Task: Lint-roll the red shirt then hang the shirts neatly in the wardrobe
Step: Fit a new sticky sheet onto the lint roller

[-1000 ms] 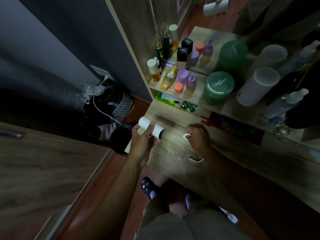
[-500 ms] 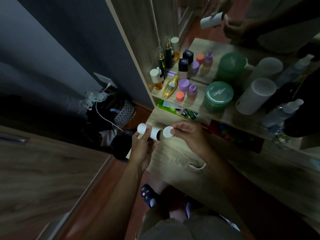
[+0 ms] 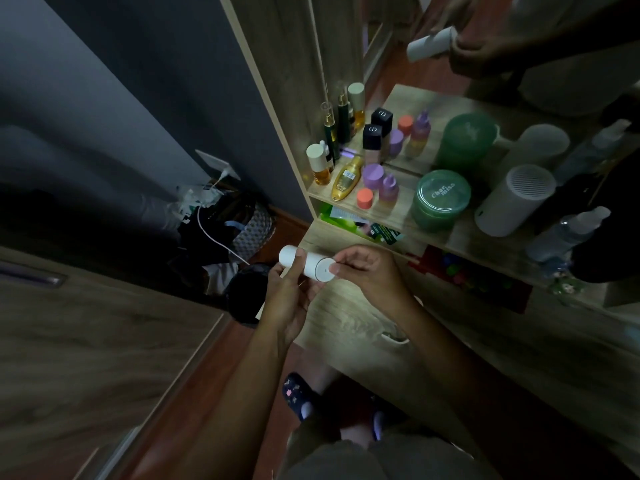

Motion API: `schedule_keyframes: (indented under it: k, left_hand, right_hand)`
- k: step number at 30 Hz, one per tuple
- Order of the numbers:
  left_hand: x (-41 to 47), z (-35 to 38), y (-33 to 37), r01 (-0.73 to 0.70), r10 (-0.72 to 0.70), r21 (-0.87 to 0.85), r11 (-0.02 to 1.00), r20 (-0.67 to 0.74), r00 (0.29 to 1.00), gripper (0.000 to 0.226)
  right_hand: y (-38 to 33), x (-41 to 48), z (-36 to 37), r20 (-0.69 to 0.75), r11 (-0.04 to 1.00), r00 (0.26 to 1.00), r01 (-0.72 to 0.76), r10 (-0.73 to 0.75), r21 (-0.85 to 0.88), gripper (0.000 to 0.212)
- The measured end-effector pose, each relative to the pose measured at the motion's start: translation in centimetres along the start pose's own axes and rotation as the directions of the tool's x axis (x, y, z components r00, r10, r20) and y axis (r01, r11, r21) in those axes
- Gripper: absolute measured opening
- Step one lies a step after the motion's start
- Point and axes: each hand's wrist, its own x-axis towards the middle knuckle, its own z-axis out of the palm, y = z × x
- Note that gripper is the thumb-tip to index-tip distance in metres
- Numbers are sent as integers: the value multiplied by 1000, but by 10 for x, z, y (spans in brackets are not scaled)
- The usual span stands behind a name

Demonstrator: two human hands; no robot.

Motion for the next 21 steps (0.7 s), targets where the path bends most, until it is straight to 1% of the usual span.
schedule_keyframes:
  k: [2, 7, 12, 17, 21]
  left_hand:
    - [0, 0, 0, -1, 1, 7, 1000, -2, 1000, 64]
    - [-3, 2, 1, -10, 10, -3, 1000, 9, 1000, 60]
    - [-3, 1, 1, -17, 17, 2, 1000, 40, 999, 60]
    - [-2, 1, 2, -11, 12, -22, 1000, 42, 999, 70]
    - [-2, 1, 2, -5, 7, -37, 999, 55, 998, 68]
  right_hand:
    - [1, 1, 0, -7, 999, 1000, 4, -4, -36, 17]
    - [2, 1, -2, 3, 993, 1000, 25, -25, -117, 17]
    - [-2, -1, -4, 37, 997, 999, 24, -21, -79, 16]
    - [-4, 0, -5, 50, 997, 999, 22, -18, -68, 12]
    - [-4, -2, -6, 65, 998, 998, 25, -21, -59, 12]
